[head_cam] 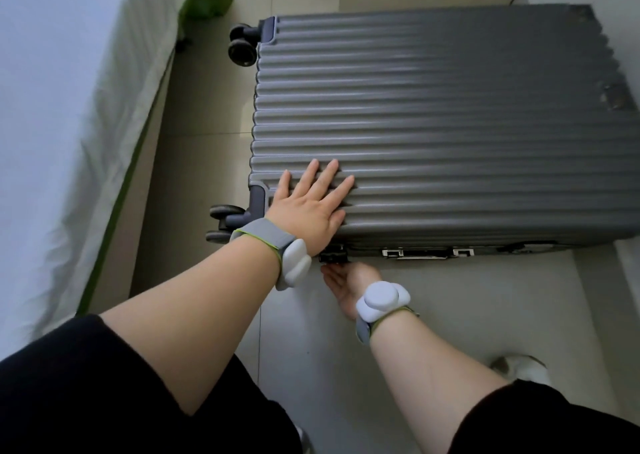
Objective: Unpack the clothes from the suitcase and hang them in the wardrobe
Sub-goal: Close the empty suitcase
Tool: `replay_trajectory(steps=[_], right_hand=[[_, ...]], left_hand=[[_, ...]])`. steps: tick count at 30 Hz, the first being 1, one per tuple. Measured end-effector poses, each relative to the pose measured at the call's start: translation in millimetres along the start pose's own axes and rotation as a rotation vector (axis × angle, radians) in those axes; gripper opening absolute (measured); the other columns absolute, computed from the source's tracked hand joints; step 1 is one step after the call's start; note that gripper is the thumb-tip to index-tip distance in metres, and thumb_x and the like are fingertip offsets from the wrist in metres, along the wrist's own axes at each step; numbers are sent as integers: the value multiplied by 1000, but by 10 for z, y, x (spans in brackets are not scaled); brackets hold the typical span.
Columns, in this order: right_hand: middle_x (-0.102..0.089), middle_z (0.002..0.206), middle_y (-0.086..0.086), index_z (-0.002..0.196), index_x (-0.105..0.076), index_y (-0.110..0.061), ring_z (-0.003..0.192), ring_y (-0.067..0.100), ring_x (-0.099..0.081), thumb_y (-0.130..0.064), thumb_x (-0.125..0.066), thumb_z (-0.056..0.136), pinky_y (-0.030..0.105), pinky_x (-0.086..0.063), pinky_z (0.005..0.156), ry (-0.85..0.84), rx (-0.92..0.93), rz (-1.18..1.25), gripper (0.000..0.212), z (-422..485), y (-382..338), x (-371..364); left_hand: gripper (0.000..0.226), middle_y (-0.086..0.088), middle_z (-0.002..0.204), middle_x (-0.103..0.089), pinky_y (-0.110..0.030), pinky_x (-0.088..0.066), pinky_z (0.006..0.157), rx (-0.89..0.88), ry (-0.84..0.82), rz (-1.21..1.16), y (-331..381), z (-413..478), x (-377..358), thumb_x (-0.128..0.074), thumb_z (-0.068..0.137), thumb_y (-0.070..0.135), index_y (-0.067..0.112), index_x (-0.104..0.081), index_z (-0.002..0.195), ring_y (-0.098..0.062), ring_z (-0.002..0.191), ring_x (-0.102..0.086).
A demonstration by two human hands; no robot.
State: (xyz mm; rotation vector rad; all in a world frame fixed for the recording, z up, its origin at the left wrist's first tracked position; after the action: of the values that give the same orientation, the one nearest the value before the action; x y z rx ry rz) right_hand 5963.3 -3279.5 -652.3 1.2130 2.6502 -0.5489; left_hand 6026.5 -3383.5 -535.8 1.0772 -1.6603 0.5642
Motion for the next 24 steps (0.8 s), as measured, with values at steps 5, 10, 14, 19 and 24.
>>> replay_trajectory(steps=[5,10,14,19,24], right_hand=[[-58,96,14,114,-49,-2,104,29,-60,4,-26,97,28,-52,75,13,-24,89,29,8,-115,-85],[-54,86,16,118,-46,-1,99,36,-57,15,-18,89,41,-43,93,33,-24,126,44,-8,-218,-139],[-55,88,16,132,-45,6,103,35,-48,18,-13,86,46,-40,102,16,-24,169,57,46,-268,-148],[-55,92,19,104,-51,6,92,33,-56,15,-23,90,35,-57,65,-56,-47,-11,32,-59,-269,-101],[-60,113,25,90,-52,-7,122,34,-54,0,-39,96,29,-51,77,-89,-91,-867,16,-331,-601,36]], left_hand=[[53,8,158,17,-53,7,116,1,-21,4,1,1,2,-18,100,44,42,4,148,-21,145,17],[53,9,158,14,-53,6,116,9,-4,2,9,11,11,-21,100,44,43,0,148,-20,146,16],[53,9,158,16,-53,6,116,11,-23,8,7,6,0,-21,100,44,43,1,148,-20,146,17],[52,9,158,17,-52,7,116,21,-42,3,8,9,19,-19,100,44,43,3,148,-19,145,19],[51,6,159,3,-51,8,117,39,-31,-55,15,15,89,-28,99,44,41,-11,147,-21,146,10]])
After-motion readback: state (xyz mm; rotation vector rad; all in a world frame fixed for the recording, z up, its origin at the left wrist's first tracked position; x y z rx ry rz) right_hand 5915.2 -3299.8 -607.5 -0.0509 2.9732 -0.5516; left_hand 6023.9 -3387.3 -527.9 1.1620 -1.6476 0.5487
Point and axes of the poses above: each hand's wrist, its own z-axis towards the middle knuckle, its own x-axis out of the back of the hand, y = z × x, the point moved 5 cm from there along z, towards the middle knuckle
